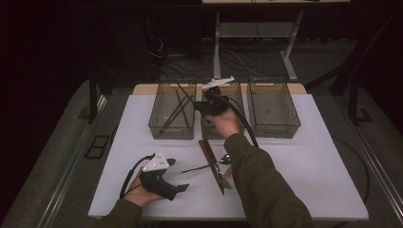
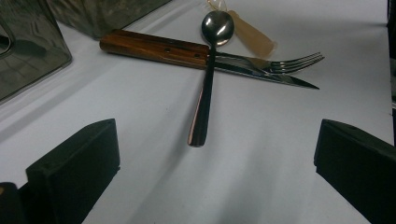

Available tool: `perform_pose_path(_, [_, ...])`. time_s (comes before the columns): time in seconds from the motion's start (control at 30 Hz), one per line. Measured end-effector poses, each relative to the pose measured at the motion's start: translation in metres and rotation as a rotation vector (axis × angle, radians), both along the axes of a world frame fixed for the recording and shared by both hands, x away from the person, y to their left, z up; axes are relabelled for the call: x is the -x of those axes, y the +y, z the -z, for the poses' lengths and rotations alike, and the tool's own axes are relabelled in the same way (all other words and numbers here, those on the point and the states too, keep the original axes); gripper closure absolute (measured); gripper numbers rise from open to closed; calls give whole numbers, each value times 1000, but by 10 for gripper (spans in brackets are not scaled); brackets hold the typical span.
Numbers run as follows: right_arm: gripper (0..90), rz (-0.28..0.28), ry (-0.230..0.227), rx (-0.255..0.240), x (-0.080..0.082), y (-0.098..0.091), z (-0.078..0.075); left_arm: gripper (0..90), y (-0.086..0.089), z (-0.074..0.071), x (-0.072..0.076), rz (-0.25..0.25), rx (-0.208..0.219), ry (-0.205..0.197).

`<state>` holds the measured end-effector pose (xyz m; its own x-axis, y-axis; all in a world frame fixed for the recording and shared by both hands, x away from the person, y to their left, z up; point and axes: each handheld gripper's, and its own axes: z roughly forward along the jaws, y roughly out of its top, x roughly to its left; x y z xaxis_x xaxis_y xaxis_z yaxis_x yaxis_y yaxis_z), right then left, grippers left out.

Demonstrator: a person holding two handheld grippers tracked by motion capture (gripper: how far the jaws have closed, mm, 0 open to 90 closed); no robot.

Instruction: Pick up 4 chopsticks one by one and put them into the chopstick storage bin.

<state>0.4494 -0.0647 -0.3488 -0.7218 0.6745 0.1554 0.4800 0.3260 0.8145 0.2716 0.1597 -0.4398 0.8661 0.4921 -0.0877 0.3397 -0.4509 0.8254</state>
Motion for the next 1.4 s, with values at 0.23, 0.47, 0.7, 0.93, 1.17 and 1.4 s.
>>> perform_pose_path(0.23, [853, -1, 7, 6, -13, 28, -2, 0, -1, 0, 0, -3, 8, 2])
perform_pose_path(0.47, [852, -13, 26, 19, -22, 58, 1, 0, 0, -1, 0, 0, 10, -3])
perform_pose_path(0.7, [853, -21, 75, 63, -24, 76, 22, 0, 0, -1, 0, 12, 1, -6])
perform_pose_path(0.93, [852, -13, 106, 111, -23, 83, 34, 0, 0, -1, 1, 15, 6, 4])
perform_pose_path(1.17, [840, -12, 109, 153, -20, 84, 41, 0, -1, -1, 1, 18, 4, 5])
perform_pose_path(1.4, [787, -20, 101, 156, -19, 84, 39, 0, -1, -1, 1, 19, 5, 6])
